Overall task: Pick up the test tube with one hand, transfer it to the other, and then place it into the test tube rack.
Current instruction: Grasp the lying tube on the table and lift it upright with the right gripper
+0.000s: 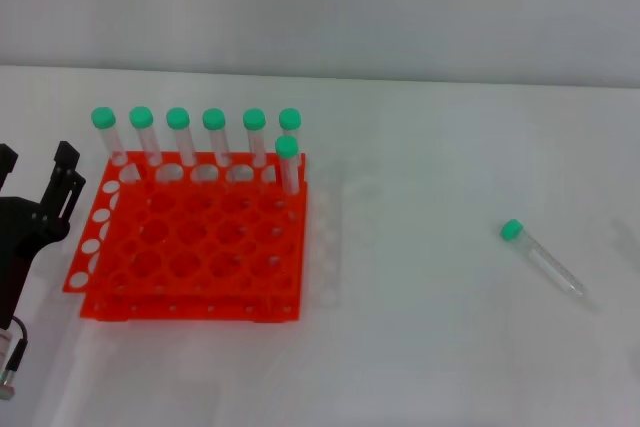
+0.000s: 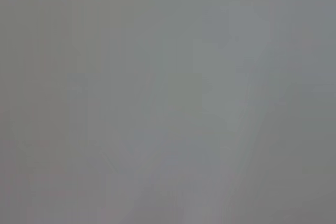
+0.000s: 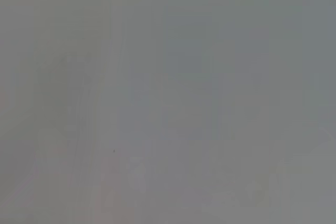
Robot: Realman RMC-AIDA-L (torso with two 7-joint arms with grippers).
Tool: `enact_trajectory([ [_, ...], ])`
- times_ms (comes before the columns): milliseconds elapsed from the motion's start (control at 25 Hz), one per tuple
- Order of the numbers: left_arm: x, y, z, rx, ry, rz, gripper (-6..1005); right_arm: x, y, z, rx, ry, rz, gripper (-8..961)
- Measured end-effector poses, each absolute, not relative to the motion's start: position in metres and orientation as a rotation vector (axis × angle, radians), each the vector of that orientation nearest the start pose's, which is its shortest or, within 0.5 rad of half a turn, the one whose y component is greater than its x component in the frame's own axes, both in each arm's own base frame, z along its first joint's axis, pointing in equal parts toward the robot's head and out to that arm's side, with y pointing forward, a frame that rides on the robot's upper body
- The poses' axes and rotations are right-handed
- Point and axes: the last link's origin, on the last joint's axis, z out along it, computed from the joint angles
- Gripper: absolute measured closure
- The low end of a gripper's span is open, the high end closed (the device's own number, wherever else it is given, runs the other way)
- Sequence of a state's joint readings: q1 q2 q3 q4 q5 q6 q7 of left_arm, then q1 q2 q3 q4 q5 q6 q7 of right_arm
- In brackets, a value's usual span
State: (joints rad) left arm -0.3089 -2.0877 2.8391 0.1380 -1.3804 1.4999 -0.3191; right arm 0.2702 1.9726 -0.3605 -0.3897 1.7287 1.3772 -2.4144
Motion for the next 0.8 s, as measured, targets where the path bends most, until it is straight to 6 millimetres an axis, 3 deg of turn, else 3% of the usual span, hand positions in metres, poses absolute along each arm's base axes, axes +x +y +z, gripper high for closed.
enact_trajectory([
  [480,-0.336,0.27,-0.002,-1.467,-0.577,-0.957,257,0.391,0.278,0.11,-1.691,0.456,0.701,98],
  [800,-0.335,0.272,0.002,-1.471,-0.55,-0.963,256,0.385,0.267,0.111,-1.591,0.354,0.747,99],
])
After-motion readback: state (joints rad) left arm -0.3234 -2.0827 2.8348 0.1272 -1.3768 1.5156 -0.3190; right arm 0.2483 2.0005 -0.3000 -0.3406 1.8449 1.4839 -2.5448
